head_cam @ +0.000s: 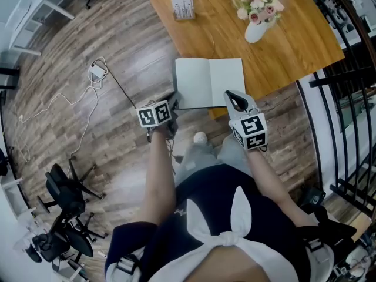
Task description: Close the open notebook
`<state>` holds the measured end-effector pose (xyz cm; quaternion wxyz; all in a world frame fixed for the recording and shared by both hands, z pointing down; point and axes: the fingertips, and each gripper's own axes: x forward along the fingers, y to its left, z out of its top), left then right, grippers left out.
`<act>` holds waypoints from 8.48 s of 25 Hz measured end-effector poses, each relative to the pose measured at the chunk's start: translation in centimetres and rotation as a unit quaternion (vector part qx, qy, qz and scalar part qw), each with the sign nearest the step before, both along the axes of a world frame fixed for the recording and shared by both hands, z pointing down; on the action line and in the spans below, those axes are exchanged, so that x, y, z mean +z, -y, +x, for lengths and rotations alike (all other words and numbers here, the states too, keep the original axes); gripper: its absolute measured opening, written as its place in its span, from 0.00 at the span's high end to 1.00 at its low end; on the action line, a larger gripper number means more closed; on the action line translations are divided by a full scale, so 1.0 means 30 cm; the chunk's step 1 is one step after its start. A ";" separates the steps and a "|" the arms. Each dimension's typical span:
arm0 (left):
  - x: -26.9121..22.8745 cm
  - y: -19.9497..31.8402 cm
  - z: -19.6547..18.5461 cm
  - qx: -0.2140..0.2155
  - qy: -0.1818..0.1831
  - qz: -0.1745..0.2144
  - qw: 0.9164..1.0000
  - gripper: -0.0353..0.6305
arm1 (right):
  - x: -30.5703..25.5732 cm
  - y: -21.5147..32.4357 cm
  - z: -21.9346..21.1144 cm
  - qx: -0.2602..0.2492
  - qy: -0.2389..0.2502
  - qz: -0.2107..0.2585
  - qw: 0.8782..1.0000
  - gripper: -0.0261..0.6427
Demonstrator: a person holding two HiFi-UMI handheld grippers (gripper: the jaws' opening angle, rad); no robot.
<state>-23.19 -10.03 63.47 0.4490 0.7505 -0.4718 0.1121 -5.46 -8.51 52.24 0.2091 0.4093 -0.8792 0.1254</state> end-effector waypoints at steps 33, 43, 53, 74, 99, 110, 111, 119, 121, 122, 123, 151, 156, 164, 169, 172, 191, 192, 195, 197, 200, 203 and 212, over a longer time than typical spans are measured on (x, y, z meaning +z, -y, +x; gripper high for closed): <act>-0.210 -0.009 0.136 -0.065 0.028 0.033 0.997 0.89 | -0.077 0.015 0.184 -0.056 0.010 0.018 0.998 0.96; -0.253 -0.002 0.190 -0.064 0.025 0.036 0.997 0.89 | -0.080 0.026 0.206 -0.068 0.008 0.020 0.997 0.96; -0.280 -0.003 0.251 -0.072 0.005 0.048 0.996 0.89 | -0.066 0.020 0.227 -0.071 0.011 0.011 0.997 0.96; -0.326 0.008 0.406 -0.032 -0.033 0.068 0.997 0.89 | -0.053 0.017 0.292 -0.050 0.014 0.005 0.999 0.96; -0.324 0.018 0.554 0.014 -0.046 0.071 0.996 0.89 | -0.049 0.025 0.322 -0.039 0.015 0.002 0.999 0.96; -0.309 0.028 0.620 0.035 -0.047 0.064 0.996 0.89 | -0.047 0.033 0.362 -0.028 0.013 0.001 1.000 0.96; -0.307 0.028 0.625 0.036 -0.047 0.063 0.996 0.89 | -0.047 0.033 0.366 -0.028 0.013 0.000 1.000 0.96; -0.299 0.032 0.646 0.039 -0.047 0.060 0.996 0.89 | -0.037 0.039 0.373 -0.027 0.014 -0.002 1.000 0.96; -0.299 0.030 0.652 0.040 -0.045 0.059 0.996 0.89 | -0.037 0.039 0.377 -0.027 0.014 -0.002 1.000 0.96; -0.297 0.030 0.654 0.040 -0.045 0.058 0.996 0.89 | -0.036 0.039 0.378 -0.027 0.014 -0.003 1.000 0.96; -0.295 0.031 0.656 0.041 -0.044 0.058 0.996 0.89 | -0.035 0.041 0.377 -0.027 0.014 -0.003 1.000 0.97; -0.241 0.044 0.746 0.066 -0.033 0.044 0.996 0.89 | -0.018 0.061 0.417 -0.023 0.013 -0.007 1.000 0.96; -0.235 0.046 0.754 0.067 -0.031 0.042 0.996 0.89 | -0.015 0.064 0.419 -0.024 0.014 -0.009 1.000 0.96; -0.228 0.041 0.769 0.066 -0.029 0.039 0.997 0.89 | -0.014 0.060 0.434 -0.023 0.015 -0.010 1.000 0.96; -0.218 0.047 0.777 0.067 -0.028 0.035 0.997 0.89 | -0.012 0.068 0.443 -0.022 0.016 -0.010 1.000 0.96; -0.212 0.049 0.782 0.066 -0.027 0.034 0.997 0.89 | -0.009 0.071 0.452 -0.021 0.015 -0.011 1.000 0.96; -0.164 0.049 0.832 0.069 -0.013 0.020 0.997 0.89 | 0.010 0.078 0.500 -0.024 0.010 -0.018 1.000 0.96; -0.161 0.050 0.835 0.069 -0.013 0.019 0.997 0.89 | 0.011 0.079 0.502 -0.025 0.009 -0.018 0.999 0.96; -0.150 0.055 0.841 0.068 -0.011 0.017 0.997 0.89 | 0.016 0.086 0.509 -0.026 0.008 -0.020 0.999 0.96; -0.142 0.057 0.845 0.067 -0.007 0.014 0.998 0.89 | 0.021 0.089 0.513 -0.027 0.008 -0.020 0.999 0.96; -0.135 0.055 0.853 0.067 -0.003 0.013 0.998 0.89 | 0.022 0.090 0.520 -0.030 0.006 -0.020 0.999 0.96; -0.130 0.053 0.863 0.066 0.000 0.012 0.998 0.89 | 0.023 0.088 0.527 -0.032 0.006 -0.021 0.999 0.96; -0.092 0.061 0.888 0.059 0.013 0.005 0.998 0.89 | 0.046 0.095 0.547 -0.044 0.003 -0.030 0.999 0.96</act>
